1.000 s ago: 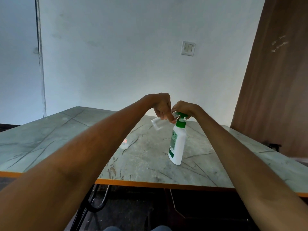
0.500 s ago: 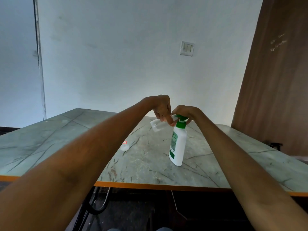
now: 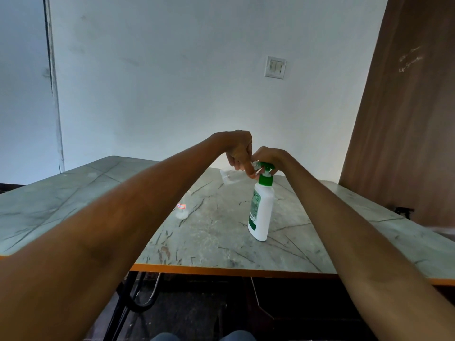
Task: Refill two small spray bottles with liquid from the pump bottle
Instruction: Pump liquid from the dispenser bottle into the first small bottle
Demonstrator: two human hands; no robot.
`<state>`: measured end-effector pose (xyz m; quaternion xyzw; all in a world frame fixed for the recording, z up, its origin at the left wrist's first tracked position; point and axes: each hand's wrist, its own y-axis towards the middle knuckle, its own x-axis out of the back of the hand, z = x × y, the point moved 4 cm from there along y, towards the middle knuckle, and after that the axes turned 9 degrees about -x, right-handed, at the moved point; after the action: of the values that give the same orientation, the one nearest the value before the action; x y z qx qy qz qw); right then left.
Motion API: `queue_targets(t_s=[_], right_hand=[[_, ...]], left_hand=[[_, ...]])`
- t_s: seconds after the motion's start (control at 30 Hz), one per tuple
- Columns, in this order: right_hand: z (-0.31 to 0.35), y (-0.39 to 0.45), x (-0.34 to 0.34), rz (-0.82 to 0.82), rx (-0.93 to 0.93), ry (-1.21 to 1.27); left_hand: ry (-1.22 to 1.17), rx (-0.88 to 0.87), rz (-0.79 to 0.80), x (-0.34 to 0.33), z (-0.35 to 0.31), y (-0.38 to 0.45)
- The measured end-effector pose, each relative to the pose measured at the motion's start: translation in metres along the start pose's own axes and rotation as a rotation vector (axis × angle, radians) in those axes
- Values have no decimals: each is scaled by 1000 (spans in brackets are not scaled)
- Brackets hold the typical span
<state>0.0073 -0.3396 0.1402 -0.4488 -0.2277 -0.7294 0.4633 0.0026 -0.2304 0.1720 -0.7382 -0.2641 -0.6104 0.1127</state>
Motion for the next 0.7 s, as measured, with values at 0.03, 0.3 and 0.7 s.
queue_targets(t_s=[0.03,0.3,0.7], right_hand=[[-1,0,0,3,-3,1],[-15,4,-14,73,-47,-90],[-8,5,-3,32,-45,-48]], left_hand=[[-6,-1,2,0,1,0],[-20,7,25,-12,5,0],[-52,21,24,-6,1,0]])
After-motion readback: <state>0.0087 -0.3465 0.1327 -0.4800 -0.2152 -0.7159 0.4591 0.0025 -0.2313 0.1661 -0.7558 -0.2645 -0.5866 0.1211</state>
